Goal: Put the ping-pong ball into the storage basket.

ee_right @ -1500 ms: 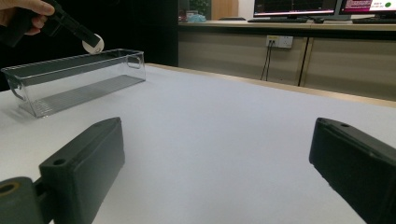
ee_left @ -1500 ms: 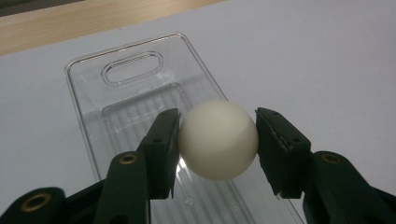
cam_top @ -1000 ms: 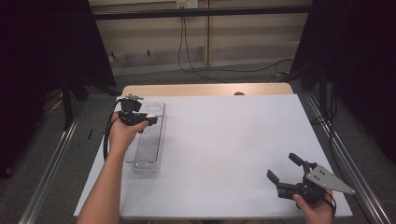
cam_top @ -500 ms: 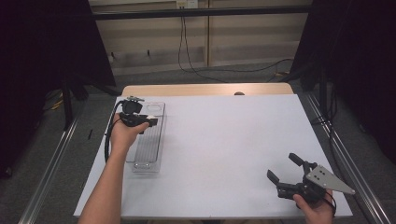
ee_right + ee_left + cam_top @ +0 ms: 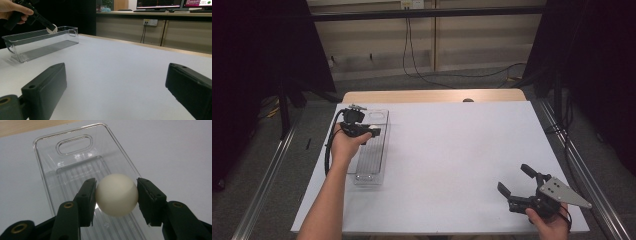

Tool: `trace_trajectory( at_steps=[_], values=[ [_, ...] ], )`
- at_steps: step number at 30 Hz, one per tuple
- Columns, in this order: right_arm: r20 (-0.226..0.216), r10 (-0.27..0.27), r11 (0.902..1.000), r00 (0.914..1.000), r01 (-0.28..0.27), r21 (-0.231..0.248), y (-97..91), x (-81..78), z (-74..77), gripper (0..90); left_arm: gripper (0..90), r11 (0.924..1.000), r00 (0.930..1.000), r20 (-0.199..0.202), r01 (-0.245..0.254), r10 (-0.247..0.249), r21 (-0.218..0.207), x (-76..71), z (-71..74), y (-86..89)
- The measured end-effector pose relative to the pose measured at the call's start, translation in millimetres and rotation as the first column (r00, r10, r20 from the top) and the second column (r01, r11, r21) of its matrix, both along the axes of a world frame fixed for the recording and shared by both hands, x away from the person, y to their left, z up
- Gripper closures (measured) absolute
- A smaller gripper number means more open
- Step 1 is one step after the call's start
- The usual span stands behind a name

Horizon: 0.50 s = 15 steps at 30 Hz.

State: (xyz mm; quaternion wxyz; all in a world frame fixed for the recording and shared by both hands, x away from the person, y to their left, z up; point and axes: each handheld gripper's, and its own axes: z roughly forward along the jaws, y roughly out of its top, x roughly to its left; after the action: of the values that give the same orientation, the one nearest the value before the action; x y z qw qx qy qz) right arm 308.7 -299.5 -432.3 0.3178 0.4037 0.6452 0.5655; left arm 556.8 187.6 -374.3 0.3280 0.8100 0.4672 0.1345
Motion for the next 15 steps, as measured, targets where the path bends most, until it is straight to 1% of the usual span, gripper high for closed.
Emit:
trace_trajectory(
  at_steps=[1,6,9,10,11,12,13,14,15],
  values=[
    [-0.002,0.001,1.0000,1.0000,-0.001,0.001,0.0,-0.1,0.1,3.0,51.0,0.9999,0.9999,-0.001,-0.011,0.011,-0.012,-0.3,-0.8,-0.9],
    [0.000,0.001,1.0000,1.0000,-0.001,-0.001,0.2,0.1,-0.1,3.1,51.0,0.9999,1.0000,-0.004,0.000,0.000,0.010,0.2,-2.6,0.1],
    [0.000,0.000,1.0000,1.0000,0.000,0.002,0.3,0.0,0.1,3.1,51.0,1.0000,1.0000,-0.003,-0.004,0.004,0.004,0.2,-3.1,0.1],
    [0.001,0.000,1.0000,1.0000,0.000,0.002,0.1,0.0,0.1,3.2,51.0,1.0000,1.0000,-0.004,-0.002,0.002,0.008,0.3,-3.2,0.4],
    [0.000,0.002,1.0000,1.0000,-0.002,0.001,0.0,0.0,0.1,3.2,51.0,0.9999,0.9999,0.002,-0.014,0.014,-0.002,0.1,-4.5,-0.3],
    [0.000,0.003,1.0000,1.0000,-0.003,0.000,-0.2,0.0,0.0,3.2,51.0,1.0000,1.0000,-0.008,-0.005,0.005,0.004,0.1,-4.4,0.5],
    [0.000,0.002,1.0000,1.0000,-0.002,0.000,-0.1,0.0,0.0,3.2,51.0,1.0000,1.0000,-0.003,-0.007,0.007,0.005,0.1,-5.7,0.6],
    [0.000,0.002,1.0000,1.0000,-0.002,0.000,0.0,0.0,0.0,3.2,51.0,1.0000,0.9999,-0.012,-0.002,0.002,0.006,0.1,-5.8,0.9],
    [0.000,0.001,1.0000,1.0000,-0.001,0.003,0.3,0.0,0.1,3.2,51.0,0.9999,0.9999,-0.005,-0.016,0.016,0.001,-0.1,-7.1,0.0]
  ],
)
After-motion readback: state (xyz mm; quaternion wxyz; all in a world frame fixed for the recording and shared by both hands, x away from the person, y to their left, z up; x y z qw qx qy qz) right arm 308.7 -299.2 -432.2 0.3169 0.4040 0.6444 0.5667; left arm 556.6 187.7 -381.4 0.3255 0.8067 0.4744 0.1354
